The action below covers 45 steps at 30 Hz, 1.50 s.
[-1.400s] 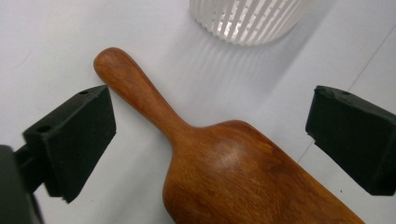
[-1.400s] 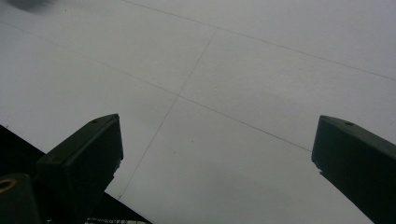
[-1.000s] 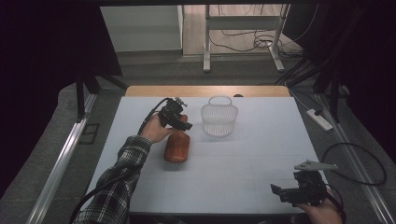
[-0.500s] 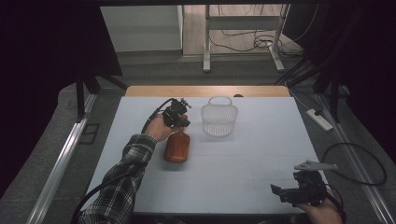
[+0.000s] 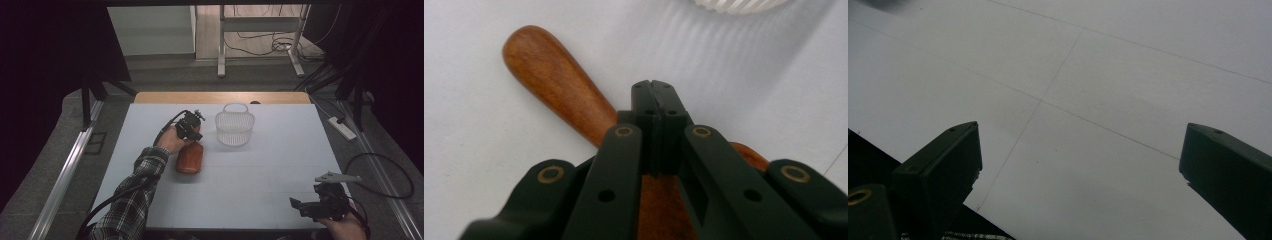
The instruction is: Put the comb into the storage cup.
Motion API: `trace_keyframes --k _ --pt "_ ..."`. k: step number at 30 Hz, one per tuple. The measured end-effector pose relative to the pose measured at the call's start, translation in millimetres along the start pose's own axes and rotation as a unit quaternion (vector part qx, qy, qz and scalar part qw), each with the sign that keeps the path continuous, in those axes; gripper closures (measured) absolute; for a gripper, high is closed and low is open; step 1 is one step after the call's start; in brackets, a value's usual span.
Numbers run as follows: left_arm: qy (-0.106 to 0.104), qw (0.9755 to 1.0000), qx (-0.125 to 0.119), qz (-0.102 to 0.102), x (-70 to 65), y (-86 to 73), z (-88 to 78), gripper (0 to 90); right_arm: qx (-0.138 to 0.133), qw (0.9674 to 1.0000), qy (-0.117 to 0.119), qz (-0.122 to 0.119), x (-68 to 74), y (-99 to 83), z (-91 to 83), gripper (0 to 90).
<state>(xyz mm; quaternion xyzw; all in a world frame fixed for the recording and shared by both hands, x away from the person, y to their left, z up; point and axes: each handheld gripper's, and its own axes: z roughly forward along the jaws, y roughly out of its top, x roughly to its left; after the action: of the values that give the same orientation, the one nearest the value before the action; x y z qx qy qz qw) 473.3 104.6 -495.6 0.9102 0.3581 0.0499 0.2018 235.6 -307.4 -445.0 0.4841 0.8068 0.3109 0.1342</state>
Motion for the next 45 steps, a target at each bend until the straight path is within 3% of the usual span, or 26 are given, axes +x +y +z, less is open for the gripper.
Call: trace_keyframes --k 9,21,34,45 --pt "0.003 0.9998 0.020 -0.003 4.9 -6.2 3.5 89.1 -0.001 1.0000 0.000 0.002 -0.4 -0.3 -0.3 4.0" --pt "0.011 0.9996 0.011 -0.025 17.0 -23.0 -6.0 89.1 0.000 1.0000 -0.004 0.000 0.6 -0.1 -0.1 4.1" --pt "0.022 0.9988 0.019 -0.040 25.8 -54.6 -12.7 89.1 0.001 1.0000 -0.004 -0.001 0.7 0.0 0.0 4.7" --pt "0.033 0.9983 0.008 -0.047 19.4 -86.6 -27.2 89.1 0.002 1.0000 -0.005 -0.004 1.8 0.3 0.4 4.6"
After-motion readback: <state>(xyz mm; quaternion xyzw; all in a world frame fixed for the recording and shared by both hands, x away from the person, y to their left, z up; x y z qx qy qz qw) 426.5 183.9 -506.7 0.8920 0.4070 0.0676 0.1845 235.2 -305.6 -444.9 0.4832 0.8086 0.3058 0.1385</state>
